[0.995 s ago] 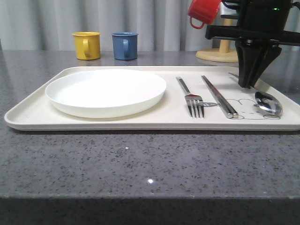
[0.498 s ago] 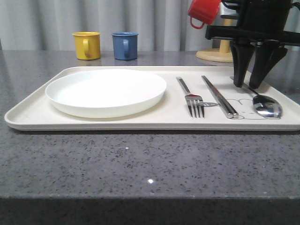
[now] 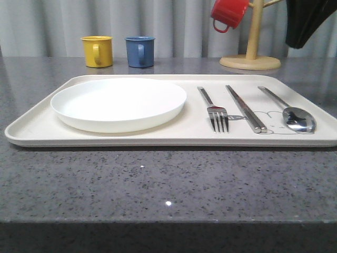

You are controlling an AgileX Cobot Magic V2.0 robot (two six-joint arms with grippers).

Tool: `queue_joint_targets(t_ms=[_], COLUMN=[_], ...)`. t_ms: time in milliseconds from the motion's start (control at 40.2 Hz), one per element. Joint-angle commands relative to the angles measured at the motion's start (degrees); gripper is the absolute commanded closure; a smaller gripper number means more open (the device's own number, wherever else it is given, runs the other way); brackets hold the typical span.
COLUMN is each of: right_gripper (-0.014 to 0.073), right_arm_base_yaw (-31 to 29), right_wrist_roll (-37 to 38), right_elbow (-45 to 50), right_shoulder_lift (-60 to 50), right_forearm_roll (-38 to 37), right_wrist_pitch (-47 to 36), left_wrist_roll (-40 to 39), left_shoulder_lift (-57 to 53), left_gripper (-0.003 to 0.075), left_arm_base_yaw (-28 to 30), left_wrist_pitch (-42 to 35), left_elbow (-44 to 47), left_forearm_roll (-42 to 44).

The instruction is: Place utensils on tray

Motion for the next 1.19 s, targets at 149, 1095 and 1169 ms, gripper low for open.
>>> queue_joint_targets(t_ms=[149,1095,1169], right_gripper=[0.0662,0.0662,0.0662], right_arm_base_yaw=[1.29,2.13,2.13], right_wrist_roll=[-3.49,-9.76,-9.76], right_elbow=[7.51,71.62,71.95], right_shoulder_lift=[-14.26,-83.00,-85.03], right_forearm_roll=[-0.70,-3.84,-3.84], right_wrist_pitch=[-8.11,-48.65,-47.70], left_wrist_roll=[-0.09,-0.09,-0.09], left_shoulder_lift=[0.74,0.74,0.74], left_gripper=[0.0739,0.0739,0.0739], left_arm_base_yaw=[-0.30,-0.30,-0.30], left_wrist_pitch=[-4.47,-4.47,-4.47], left_elbow=[-1.33,-1.33,-1.33], left_forearm_roll=[-0.58,-0.58,-0.58])
